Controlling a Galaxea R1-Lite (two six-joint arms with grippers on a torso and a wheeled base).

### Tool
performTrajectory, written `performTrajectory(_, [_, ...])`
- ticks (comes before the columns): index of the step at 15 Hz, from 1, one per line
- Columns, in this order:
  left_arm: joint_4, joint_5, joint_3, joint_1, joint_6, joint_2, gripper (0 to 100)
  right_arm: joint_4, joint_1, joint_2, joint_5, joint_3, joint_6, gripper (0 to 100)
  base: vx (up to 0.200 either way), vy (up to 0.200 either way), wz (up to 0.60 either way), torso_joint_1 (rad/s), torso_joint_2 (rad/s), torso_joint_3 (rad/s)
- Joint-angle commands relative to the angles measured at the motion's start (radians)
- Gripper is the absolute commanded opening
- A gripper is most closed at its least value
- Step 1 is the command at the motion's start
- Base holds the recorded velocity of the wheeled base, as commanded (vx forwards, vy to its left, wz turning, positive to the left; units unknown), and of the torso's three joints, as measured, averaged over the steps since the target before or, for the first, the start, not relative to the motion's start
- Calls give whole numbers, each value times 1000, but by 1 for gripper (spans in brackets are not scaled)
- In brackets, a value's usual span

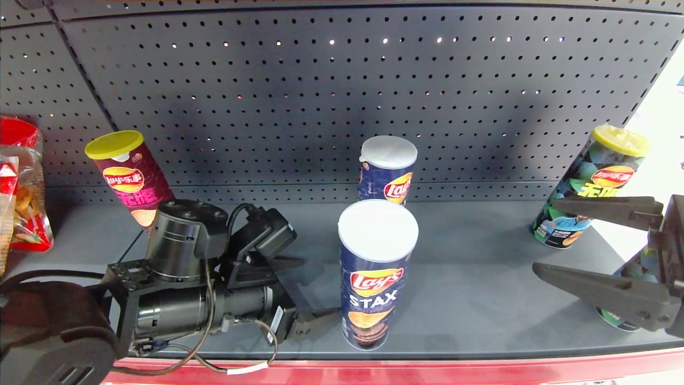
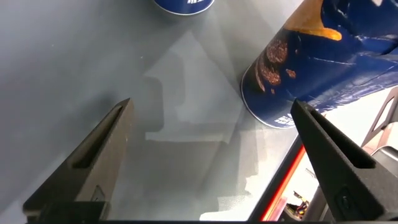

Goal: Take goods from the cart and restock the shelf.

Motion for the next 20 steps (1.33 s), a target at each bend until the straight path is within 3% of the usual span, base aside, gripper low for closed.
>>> performTrajectory(1, [-1,0,0,0,-2,2,100,0,1,3,0,0,1,100,0,0,0,0,0,0])
performTrajectory(20, [-1,8,-8,-4,-2,5,100,3,-1,6,-1,14,1,100,0,0,0,0,0,0])
